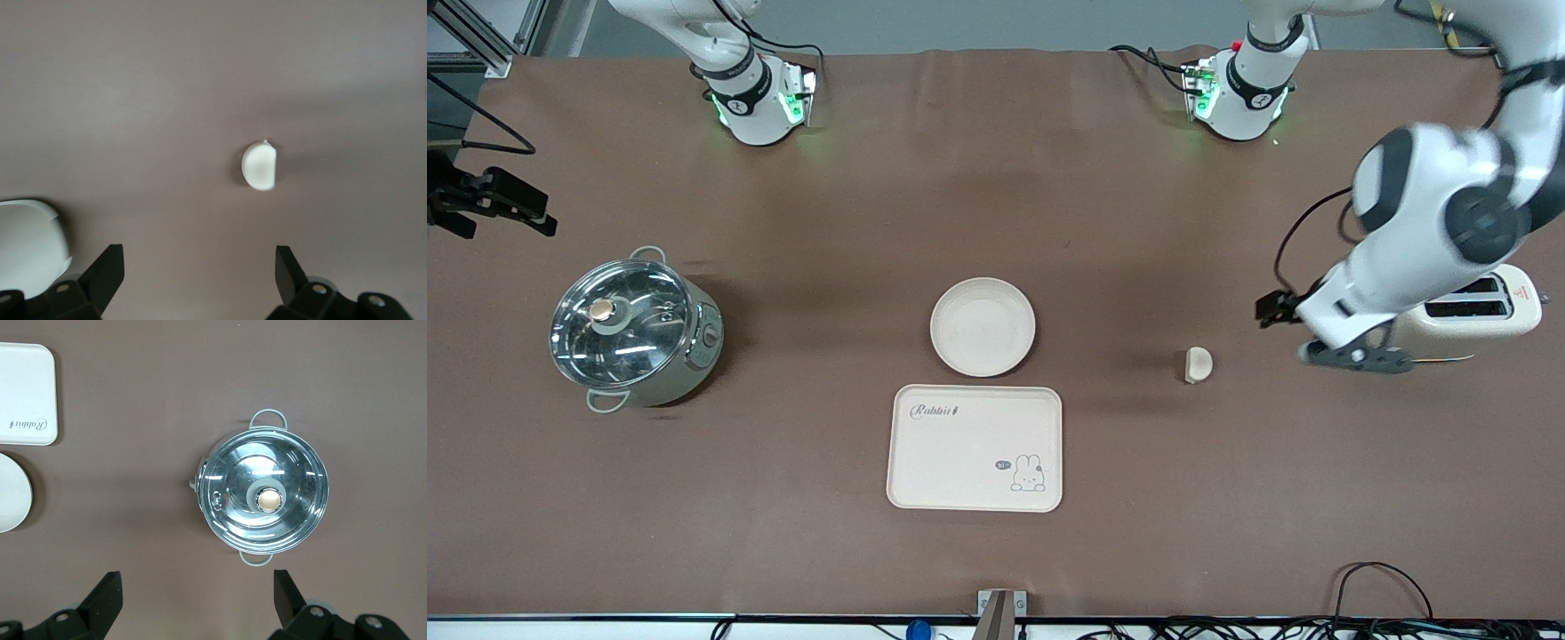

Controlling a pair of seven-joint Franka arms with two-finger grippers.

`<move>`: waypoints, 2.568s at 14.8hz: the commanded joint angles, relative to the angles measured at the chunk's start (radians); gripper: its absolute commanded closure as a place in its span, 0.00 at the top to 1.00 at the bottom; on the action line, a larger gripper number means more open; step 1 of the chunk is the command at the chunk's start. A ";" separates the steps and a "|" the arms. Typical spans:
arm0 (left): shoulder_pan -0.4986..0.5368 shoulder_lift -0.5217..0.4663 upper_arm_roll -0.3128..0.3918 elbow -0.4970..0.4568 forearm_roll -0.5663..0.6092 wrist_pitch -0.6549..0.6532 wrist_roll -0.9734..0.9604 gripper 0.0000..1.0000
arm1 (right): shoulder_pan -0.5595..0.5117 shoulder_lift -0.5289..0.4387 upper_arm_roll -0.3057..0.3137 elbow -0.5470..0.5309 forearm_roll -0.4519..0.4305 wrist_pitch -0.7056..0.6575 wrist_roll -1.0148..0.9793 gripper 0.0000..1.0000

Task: Place bun in plate and plate on tray
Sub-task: 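Reach the left gripper to the bun while the right gripper moves out, then grasp the cream bun with the left gripper while the right gripper approaches, then carry the bun over the plate while the right gripper grips the rim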

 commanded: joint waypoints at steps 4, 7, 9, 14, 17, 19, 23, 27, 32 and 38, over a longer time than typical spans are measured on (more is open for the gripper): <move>0.008 0.141 -0.038 -0.114 -0.023 0.278 -0.023 1.00 | 0.016 0.029 -0.001 -0.033 0.011 0.053 0.006 1.00; 0.003 0.205 -0.056 -0.168 -0.044 0.440 -0.066 1.00 | 0.017 0.027 0.001 -0.184 0.037 0.182 0.008 1.00; 0.005 0.222 -0.071 -0.196 -0.044 0.500 -0.083 1.00 | 0.019 0.027 -0.001 -0.250 0.065 0.247 0.008 1.00; 0.014 0.222 -0.074 -0.220 -0.044 0.543 -0.089 0.60 | 0.091 0.023 -0.001 -0.430 0.146 0.451 0.012 1.00; 0.012 0.212 -0.100 -0.226 -0.046 0.551 -0.094 0.22 | 0.169 0.023 -0.001 -0.514 0.191 0.552 0.023 1.00; 0.008 0.190 -0.126 -0.217 -0.046 0.545 -0.137 0.17 | 0.224 0.023 -0.001 -0.559 0.192 0.636 0.075 1.00; -0.011 0.172 -0.254 -0.080 -0.040 0.351 -0.444 0.13 | 0.368 0.059 -0.001 -0.579 0.194 0.748 0.280 1.00; -0.186 0.230 -0.286 0.074 -0.032 0.244 -0.768 0.11 | 0.500 0.162 -0.001 -0.608 0.288 0.905 0.389 1.00; -0.382 0.449 -0.279 0.315 -0.029 0.243 -1.065 0.13 | 0.614 0.331 0.001 -0.653 0.474 1.182 0.391 1.00; -0.399 0.511 -0.259 0.330 -0.003 0.321 -1.082 0.89 | 0.685 0.448 0.001 -0.650 0.568 1.368 0.391 1.00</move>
